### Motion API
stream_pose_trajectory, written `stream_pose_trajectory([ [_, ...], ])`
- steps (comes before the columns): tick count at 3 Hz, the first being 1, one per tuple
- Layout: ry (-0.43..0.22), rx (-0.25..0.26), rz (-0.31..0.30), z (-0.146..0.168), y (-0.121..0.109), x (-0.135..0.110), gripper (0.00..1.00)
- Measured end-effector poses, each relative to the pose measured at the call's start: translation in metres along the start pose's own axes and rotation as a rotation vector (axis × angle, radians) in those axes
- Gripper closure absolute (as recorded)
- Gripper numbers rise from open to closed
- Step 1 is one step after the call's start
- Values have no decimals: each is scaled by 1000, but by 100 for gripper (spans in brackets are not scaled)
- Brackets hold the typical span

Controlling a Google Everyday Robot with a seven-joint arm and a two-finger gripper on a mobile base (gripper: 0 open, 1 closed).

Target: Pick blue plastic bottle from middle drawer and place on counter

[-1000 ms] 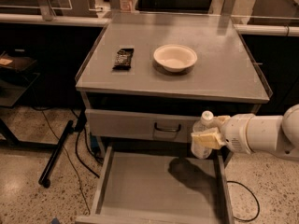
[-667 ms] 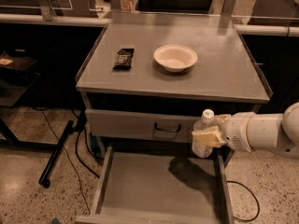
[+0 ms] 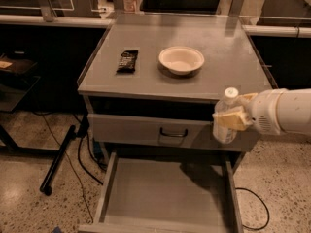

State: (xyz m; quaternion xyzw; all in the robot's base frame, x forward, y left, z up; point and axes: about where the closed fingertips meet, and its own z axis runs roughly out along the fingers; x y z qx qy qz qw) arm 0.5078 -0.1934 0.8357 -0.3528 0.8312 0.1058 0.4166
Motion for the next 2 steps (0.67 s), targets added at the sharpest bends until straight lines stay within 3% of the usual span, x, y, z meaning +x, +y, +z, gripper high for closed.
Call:
stream_pose_trajectory([
  [2, 11, 62, -77, -43, -15, -52, 100],
])
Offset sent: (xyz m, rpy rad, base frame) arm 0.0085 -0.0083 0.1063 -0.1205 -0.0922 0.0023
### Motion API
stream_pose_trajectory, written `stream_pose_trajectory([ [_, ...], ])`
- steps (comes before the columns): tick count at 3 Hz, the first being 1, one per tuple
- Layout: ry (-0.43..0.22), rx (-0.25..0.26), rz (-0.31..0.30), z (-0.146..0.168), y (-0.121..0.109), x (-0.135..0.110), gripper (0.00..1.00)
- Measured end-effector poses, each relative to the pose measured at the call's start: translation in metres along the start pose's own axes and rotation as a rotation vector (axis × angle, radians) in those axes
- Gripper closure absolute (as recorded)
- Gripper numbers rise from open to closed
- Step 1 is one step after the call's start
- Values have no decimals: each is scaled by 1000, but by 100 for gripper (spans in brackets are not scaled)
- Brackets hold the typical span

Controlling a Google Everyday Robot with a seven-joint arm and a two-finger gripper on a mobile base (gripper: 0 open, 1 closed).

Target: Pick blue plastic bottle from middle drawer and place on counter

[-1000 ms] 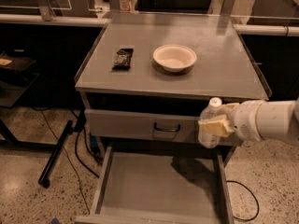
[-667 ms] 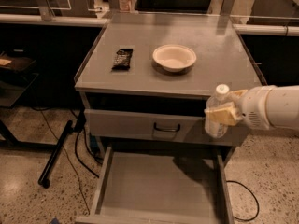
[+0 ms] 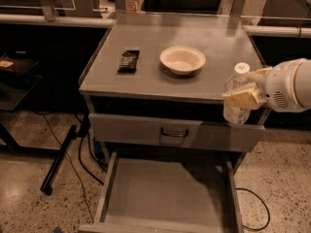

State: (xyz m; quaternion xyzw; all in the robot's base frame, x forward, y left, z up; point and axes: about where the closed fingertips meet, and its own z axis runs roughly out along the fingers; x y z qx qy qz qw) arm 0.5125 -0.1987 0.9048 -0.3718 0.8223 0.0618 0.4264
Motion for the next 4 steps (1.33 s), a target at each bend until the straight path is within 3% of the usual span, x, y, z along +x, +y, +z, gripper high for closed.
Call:
stream_pose_trajectory([
  [2, -4, 50, -87, -42, -8, -49, 100],
  [3, -4, 50, -87, -41, -8, -49, 100],
  [4, -10, 84, -81, -32, -40, -61, 100],
])
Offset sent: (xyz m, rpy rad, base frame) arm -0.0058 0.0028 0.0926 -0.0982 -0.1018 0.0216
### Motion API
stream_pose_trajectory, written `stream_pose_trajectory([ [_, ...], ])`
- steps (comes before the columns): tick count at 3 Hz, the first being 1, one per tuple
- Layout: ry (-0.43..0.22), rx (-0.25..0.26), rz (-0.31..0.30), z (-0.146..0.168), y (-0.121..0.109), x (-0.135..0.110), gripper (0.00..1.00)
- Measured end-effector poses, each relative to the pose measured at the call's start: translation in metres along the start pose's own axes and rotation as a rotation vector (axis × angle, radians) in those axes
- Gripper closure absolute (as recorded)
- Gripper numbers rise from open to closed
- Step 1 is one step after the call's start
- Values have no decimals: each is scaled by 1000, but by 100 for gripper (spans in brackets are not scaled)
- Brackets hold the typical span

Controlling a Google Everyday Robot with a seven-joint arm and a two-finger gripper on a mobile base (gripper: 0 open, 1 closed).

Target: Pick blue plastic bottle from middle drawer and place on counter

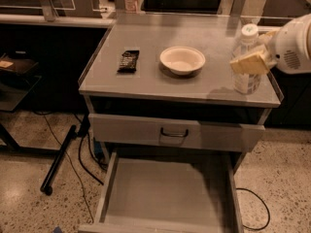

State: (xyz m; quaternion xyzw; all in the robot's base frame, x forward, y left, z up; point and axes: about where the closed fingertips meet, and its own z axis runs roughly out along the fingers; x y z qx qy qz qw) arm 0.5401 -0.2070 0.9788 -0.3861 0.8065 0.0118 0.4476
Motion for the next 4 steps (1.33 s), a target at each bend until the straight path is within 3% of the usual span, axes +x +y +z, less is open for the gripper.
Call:
stream_pose_trajectory([
  [1, 0, 18, 11, 16, -33, -8, 100],
  [2, 0, 11, 20, 37, -49, -7, 100],
  [3, 2, -6, 17, 36, -45, -8, 100],
  [4, -9, -64, 72, 41, -46, -6, 100],
])
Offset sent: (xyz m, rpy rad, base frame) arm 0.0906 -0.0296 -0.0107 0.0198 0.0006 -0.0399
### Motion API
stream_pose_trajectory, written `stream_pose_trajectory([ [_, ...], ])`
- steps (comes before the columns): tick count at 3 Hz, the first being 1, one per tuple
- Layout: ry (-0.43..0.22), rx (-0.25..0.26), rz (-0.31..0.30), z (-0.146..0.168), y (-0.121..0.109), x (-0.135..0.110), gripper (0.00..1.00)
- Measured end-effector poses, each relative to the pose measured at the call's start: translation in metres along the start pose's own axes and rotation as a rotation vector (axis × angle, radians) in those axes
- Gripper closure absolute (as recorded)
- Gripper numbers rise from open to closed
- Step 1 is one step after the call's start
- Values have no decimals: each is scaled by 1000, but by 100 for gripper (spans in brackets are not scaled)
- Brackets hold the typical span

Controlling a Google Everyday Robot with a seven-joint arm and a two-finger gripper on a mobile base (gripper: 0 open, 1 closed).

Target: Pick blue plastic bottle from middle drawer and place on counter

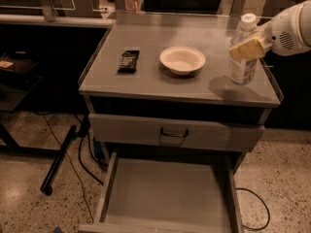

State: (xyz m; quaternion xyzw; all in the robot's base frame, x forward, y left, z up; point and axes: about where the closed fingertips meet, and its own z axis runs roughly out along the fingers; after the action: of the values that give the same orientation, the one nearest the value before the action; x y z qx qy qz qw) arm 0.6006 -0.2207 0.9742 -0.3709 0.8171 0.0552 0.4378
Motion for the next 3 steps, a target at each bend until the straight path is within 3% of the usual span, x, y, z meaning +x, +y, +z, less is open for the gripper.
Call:
stream_pose_trajectory([
  [1, -9, -84, 68, 6, -5, 1, 100],
  [3, 5, -154, 124, 15, -19, 10, 100],
])
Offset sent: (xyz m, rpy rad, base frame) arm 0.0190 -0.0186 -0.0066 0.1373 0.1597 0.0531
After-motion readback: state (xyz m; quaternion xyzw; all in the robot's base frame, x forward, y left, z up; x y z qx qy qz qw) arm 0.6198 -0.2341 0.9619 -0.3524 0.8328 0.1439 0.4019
